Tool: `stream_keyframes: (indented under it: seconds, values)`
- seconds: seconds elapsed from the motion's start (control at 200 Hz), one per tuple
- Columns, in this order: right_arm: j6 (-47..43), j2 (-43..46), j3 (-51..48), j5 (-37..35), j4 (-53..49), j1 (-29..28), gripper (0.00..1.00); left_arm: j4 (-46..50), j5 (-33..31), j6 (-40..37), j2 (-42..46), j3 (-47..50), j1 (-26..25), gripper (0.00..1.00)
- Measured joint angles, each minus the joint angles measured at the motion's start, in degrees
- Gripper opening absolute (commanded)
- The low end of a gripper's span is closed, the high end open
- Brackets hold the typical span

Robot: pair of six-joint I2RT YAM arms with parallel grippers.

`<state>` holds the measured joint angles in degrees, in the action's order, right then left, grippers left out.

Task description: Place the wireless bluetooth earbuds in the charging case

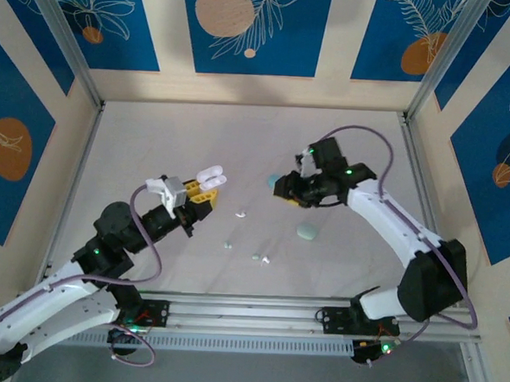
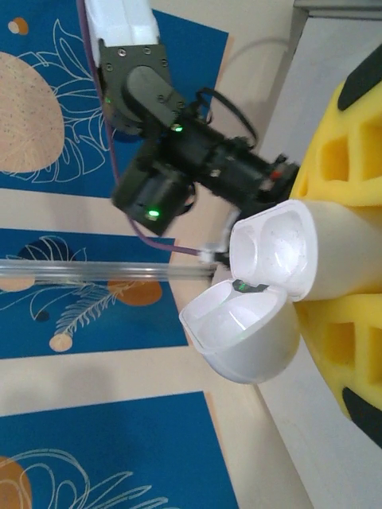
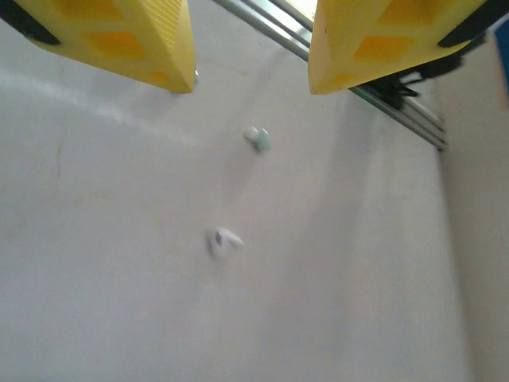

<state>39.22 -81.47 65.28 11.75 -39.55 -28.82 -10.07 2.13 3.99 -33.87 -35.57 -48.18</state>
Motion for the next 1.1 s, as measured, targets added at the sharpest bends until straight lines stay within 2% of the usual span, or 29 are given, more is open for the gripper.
stream_keyframes:
  seconds: [0.215, 0.365, 0.705, 1.1]
  values:
    - [8.3, -3.6, -4.4, -7.5, -3.7, -11.8, 0.44, 2.5, -1.2, -0.1, 0.8, 0.0, 0.0, 0.18]
    - [15.4, -4.8, -8.1, -10.4, -4.2, -16.6, 0.45, 3.2, -1.2, -0.6, 0.8, 0.0, 0.0, 0.18]
    - [26.9, -10.1, -8.8, -13.3, -3.3, -20.3, 0.44, 3.7, -1.2, -1.6, 0.8, 0.0, 0.0, 0.18]
    - [30.3, -13.8, -8.8, -13.4, -2.7, -21.0, 0.44, 3.7, -1.2, -1.6, 0.5, 0.1, 0.0, 0.19]
